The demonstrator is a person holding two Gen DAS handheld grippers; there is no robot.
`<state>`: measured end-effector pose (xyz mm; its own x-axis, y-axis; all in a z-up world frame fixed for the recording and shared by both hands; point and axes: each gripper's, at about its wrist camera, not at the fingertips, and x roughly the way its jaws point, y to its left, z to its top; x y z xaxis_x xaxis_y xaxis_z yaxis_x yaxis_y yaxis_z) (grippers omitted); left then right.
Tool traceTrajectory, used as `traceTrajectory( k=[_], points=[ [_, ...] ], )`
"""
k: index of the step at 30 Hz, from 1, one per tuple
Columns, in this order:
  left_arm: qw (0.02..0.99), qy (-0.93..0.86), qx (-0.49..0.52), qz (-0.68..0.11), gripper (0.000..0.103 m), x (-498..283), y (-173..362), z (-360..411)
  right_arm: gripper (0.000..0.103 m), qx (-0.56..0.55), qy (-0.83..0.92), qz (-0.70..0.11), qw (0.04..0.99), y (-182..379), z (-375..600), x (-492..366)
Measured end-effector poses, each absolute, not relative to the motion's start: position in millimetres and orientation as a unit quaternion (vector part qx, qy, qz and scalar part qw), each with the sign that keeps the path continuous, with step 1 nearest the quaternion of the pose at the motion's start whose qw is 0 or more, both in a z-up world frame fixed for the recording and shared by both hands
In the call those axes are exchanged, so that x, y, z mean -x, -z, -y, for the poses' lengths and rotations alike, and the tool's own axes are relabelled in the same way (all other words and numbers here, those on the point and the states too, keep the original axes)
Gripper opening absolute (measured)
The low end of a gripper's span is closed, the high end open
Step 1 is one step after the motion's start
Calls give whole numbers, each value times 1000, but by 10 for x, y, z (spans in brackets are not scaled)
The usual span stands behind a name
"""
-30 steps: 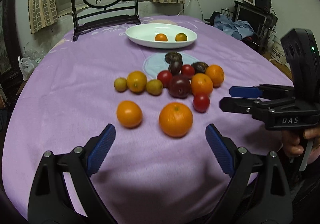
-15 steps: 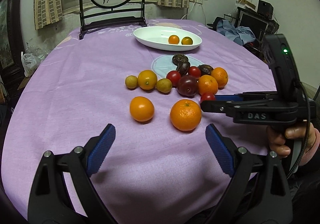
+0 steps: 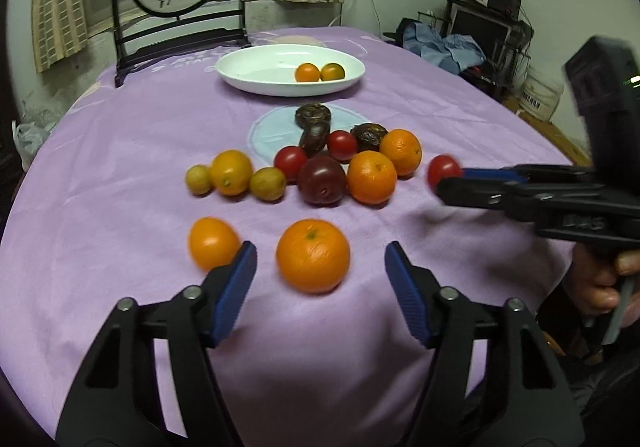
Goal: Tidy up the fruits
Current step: 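Grasp a red tomato with the right tool while the left tool grasps an orange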
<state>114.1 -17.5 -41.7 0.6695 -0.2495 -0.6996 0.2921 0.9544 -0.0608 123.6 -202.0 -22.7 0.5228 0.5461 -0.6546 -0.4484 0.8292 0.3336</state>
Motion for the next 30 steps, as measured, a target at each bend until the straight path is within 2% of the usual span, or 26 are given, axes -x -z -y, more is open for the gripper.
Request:
traceTrajectory(
  k=[4, 7, 10, 17, 23, 30],
  points=[
    [907, 140, -38, -396, 65, -1280, 506, 229, 29, -70, -287, -390, 872, 183, 2109, -1205],
    [899, 138, -37, -413, 54, -1354, 573, 237, 29, -73, -289, -388, 872, 171, 2135, -1210],
    [894, 133, -38, -427, 47, -1401, 635, 234, 29, -77, -290, -389, 871, 191, 2153, -1223],
    [892, 131, -23, -433, 45, -1375, 623, 186, 29, -85, -295, -395, 866, 225, 2185, -1302],
    [906, 154, 4, -395, 45, -1530, 185, 79, 29, -87, -304, -381, 869, 58, 2189, -1521],
    [917, 150, 8, -369, 45, -2479, -309, 98, 29, -71, -273, -325, 903, -332, 2123, -2287]
  ],
)
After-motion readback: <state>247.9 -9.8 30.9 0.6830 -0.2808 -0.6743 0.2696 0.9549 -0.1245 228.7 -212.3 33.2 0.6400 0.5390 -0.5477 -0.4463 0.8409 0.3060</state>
